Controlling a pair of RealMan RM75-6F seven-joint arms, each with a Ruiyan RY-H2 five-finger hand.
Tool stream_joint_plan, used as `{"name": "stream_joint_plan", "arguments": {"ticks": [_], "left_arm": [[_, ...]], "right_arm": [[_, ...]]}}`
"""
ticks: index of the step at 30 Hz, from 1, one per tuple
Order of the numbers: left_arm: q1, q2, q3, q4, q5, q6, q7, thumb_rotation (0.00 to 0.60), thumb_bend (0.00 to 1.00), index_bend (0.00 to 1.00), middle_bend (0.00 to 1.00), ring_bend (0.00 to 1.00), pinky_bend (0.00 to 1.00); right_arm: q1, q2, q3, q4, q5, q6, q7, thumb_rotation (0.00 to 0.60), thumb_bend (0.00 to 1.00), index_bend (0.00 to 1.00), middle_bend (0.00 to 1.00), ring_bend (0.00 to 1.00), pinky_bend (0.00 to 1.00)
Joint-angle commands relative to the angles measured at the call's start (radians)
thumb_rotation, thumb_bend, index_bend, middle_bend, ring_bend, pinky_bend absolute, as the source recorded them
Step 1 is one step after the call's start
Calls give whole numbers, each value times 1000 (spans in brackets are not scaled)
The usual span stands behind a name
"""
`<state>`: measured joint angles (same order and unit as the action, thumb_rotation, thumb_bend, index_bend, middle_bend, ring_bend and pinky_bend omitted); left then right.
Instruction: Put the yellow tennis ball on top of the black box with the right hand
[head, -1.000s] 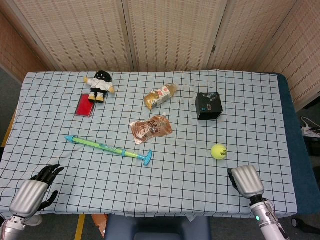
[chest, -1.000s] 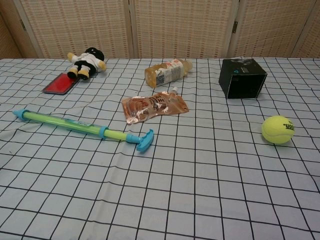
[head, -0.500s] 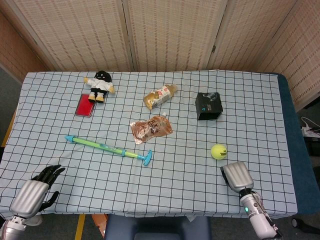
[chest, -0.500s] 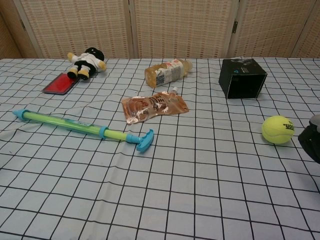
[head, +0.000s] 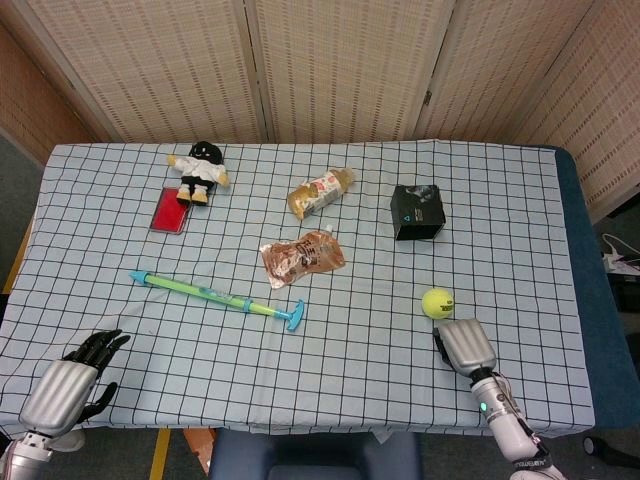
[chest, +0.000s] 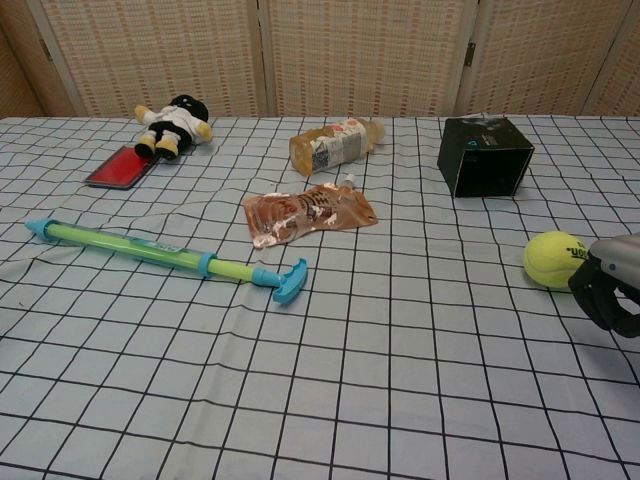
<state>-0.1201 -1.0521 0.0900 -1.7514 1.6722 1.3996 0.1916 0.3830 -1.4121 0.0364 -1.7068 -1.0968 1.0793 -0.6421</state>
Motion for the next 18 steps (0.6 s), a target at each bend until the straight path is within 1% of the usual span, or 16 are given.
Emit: {"name": "stream_joint_plan", "arguments": {"ticks": [1, 9, 18], "left_arm": [[0, 0, 0, 0, -1, -1, 0, 600, 427, 145, 108, 116, 472], [0, -1, 1, 0, -1, -3, 3, 600, 427, 146, 108, 116, 472], [0, -1, 1, 0, -1, -4, 5, 600, 427, 145, 109, 116, 471]], "right_arm": [[7, -9, 2, 19, 5, -7, 15, 600, 971, 982, 832, 878, 1000], [26, -31, 12, 87, 19, -26, 63, 600, 971, 982, 833, 878, 1000], [47, -74, 23, 190, 20, -61, 139, 600, 971, 982, 833, 878, 1000]]}}
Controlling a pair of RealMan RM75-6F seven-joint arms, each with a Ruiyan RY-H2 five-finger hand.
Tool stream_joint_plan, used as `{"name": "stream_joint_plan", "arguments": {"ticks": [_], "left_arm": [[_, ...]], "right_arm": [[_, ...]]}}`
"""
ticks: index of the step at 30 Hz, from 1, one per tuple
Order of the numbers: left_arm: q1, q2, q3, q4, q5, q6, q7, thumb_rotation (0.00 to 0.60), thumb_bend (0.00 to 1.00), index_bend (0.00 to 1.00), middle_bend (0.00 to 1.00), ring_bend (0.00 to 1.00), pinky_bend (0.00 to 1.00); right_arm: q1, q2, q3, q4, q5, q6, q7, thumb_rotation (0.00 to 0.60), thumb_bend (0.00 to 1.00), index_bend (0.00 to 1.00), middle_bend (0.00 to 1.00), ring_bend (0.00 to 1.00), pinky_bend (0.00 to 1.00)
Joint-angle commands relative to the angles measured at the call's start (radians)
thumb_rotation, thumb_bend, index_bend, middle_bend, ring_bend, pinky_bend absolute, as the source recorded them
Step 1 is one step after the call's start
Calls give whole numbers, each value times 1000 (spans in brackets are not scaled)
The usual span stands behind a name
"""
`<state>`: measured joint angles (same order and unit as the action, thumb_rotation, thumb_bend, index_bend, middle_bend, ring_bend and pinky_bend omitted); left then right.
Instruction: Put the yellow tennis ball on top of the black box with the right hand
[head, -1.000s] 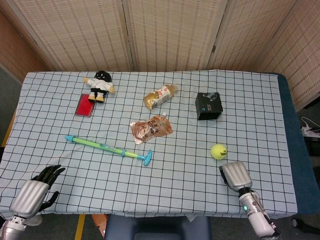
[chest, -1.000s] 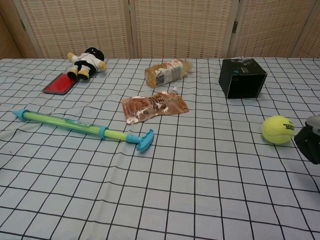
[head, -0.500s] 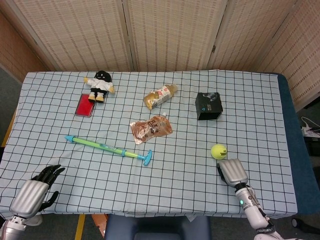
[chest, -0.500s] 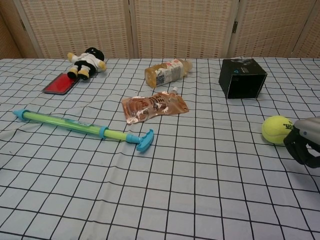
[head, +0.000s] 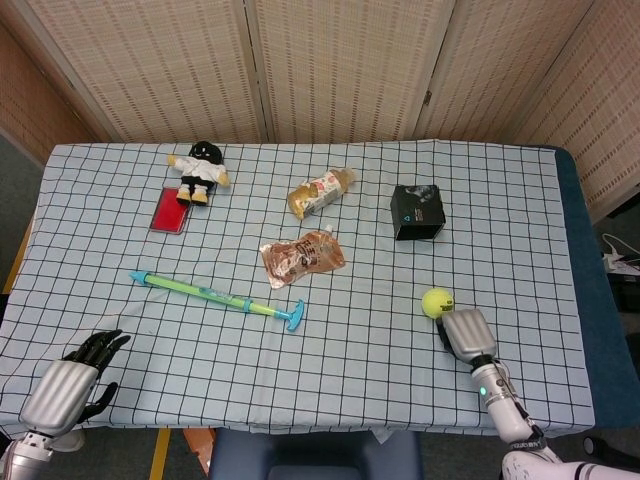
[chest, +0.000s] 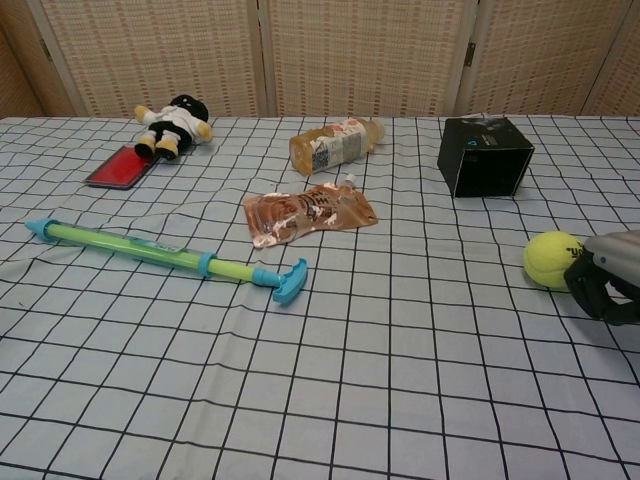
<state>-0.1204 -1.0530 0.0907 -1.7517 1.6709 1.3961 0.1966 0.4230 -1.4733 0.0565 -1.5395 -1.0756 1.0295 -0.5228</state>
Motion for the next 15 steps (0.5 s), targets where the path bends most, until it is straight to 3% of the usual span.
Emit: {"name": "stream_joint_plan", "arguments": {"ticks": [1, 15], "left_arm": [[0, 0, 0, 0, 0, -1, 0, 600, 427, 145, 109, 116, 471], [0, 2, 0, 0, 0, 0, -6, 600, 428, 145, 108, 116, 471]], "right_arm": [[9, -17, 4, 32, -4, -14, 27, 600, 971, 982, 833, 878, 1000], [21, -30, -9, 47, -33, -23, 63, 600, 971, 982, 833, 878, 1000]]}}
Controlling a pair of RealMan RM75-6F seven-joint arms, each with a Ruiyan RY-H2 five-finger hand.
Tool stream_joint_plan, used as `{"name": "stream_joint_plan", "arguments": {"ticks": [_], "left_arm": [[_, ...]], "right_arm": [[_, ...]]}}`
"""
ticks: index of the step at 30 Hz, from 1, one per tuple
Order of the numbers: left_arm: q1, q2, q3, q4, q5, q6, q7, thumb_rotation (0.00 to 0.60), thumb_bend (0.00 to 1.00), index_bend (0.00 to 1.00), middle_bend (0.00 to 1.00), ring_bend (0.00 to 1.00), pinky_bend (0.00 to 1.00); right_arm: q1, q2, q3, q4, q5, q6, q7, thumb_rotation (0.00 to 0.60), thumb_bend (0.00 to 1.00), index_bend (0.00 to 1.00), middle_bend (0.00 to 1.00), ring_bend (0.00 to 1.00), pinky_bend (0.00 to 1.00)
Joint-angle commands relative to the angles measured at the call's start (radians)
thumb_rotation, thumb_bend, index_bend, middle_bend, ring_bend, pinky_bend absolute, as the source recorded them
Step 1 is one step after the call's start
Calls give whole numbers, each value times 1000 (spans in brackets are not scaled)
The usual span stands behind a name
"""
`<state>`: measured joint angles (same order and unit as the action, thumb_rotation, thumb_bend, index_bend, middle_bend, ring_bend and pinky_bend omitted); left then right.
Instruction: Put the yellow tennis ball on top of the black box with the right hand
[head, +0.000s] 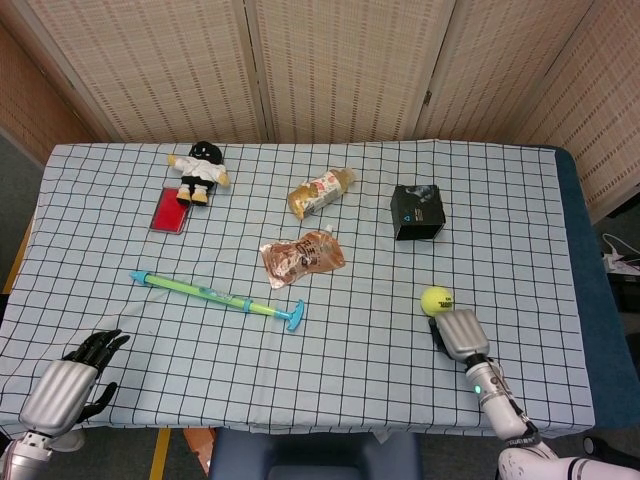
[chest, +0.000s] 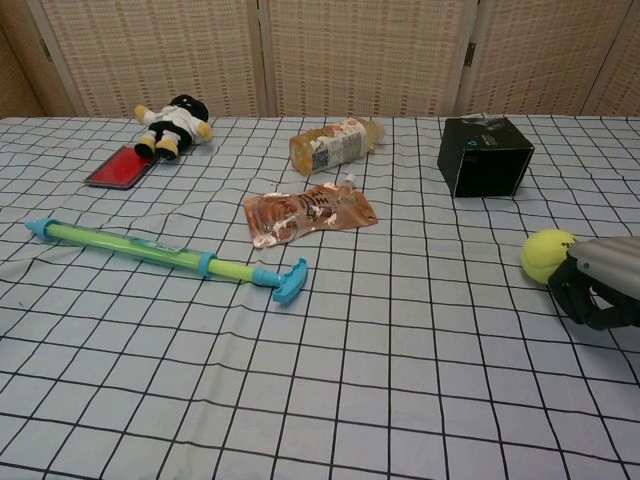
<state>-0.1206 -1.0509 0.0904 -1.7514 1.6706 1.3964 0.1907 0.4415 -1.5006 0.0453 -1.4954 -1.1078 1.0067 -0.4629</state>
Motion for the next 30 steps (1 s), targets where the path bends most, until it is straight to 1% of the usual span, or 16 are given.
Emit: {"name": "stream_joint_plan", "arguments": {"ticks": [1, 10, 19, 23, 26, 30], "left_arm": [[0, 0, 0, 0, 0, 0, 0, 600, 428, 145, 108, 116, 471], [0, 0, 0, 0, -1, 0, 0, 600, 427, 145, 109, 116, 471], [0, 0, 0, 0, 0, 0, 0, 600, 427, 145, 109, 116, 472], [0, -1, 0, 1, -1, 0, 0, 600, 427, 145, 109, 116, 472], [0, 0, -1, 1, -1, 0, -1, 600, 427, 145, 109, 116, 472], [0, 0, -1, 2, -4, -2, -3, 600, 427, 145, 109, 116, 471]], "right_arm": [[4, -5, 4, 7, 0, -1, 6, 600, 971, 982, 833, 878, 1000], [27, -34, 19, 67, -20, -20, 48, 600, 971, 982, 833, 878, 1000], [67, -74, 36, 178, -31, -73, 96, 600, 970, 982, 833, 878, 1000], [72, -85, 39, 201, -35, -80, 107, 600, 971, 982, 833, 878, 1000], [91, -115, 48, 265, -36, -103, 126, 600, 971, 982, 833, 878, 1000], [103, -137, 55, 316, -46, -115, 151, 600, 971, 982, 833, 878, 1000]]}}
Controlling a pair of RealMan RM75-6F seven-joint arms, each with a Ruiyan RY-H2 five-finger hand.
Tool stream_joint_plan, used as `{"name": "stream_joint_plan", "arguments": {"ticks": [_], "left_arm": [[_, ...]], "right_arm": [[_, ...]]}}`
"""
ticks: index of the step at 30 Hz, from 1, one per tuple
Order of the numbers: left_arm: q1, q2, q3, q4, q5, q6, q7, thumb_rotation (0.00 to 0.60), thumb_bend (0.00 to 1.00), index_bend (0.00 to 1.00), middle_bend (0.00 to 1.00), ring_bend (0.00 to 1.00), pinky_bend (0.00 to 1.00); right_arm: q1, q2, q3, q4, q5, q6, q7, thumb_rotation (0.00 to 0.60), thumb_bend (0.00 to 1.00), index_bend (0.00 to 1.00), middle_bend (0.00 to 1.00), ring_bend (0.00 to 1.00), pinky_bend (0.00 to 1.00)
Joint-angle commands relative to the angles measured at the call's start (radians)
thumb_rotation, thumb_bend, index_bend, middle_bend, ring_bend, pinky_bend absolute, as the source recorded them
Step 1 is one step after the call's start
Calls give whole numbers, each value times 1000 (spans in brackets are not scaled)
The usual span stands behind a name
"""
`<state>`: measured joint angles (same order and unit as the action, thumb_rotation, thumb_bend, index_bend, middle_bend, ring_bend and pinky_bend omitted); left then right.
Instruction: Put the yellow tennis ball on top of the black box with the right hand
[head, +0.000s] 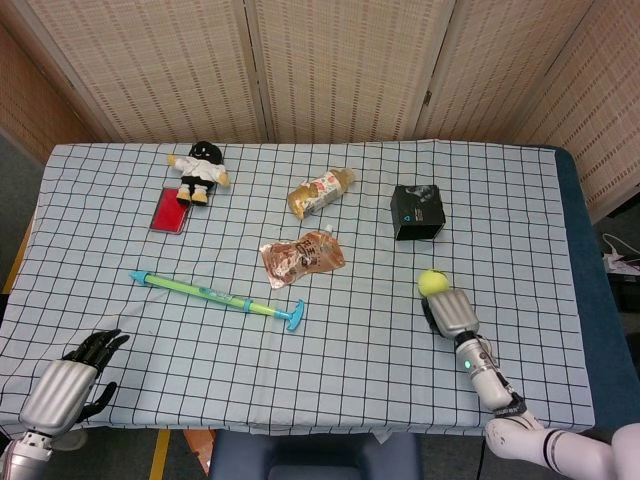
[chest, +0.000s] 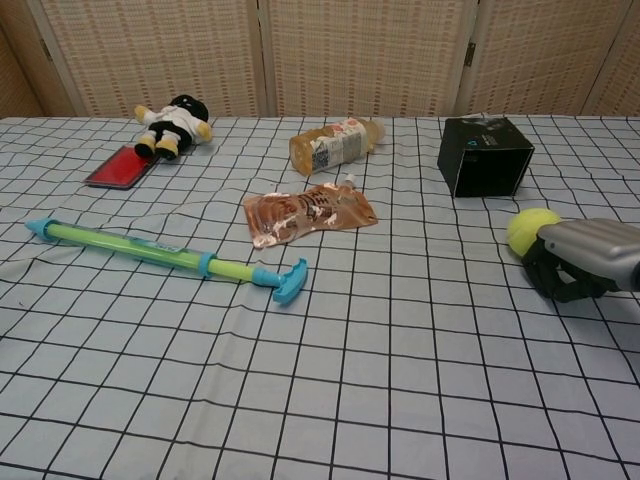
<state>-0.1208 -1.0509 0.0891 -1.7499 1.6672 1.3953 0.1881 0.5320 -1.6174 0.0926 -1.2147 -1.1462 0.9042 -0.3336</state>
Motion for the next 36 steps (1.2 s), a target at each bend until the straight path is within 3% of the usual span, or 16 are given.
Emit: {"name": "stream_joint_plan", "arguments": {"ticks": [1, 14, 27, 36], "left_arm": [[0, 0, 0, 0, -1, -1, 0, 600, 427, 146, 109, 116, 471], [-2, -1, 1, 2, 0, -5, -2, 600, 427, 146, 109, 116, 472], [-4, -2, 2, 2, -2, -9, 2, 600, 428, 145, 109, 116, 472], [-6, -4, 1, 3, -8, -16, 2, 600, 426, 146, 109, 116, 471]], "right_arm": [[15, -26, 9, 45, -11, -14, 29, 600, 971, 982, 833, 878, 1000], [43, -58, 27, 117, -46, -19, 82, 600, 971, 982, 833, 878, 1000], [76, -55, 62, 137, -6, -43, 40, 600, 971, 982, 833, 878, 1000], [100, -86, 69, 205, -1, -68, 57, 600, 971, 982, 833, 878, 1000]]}}
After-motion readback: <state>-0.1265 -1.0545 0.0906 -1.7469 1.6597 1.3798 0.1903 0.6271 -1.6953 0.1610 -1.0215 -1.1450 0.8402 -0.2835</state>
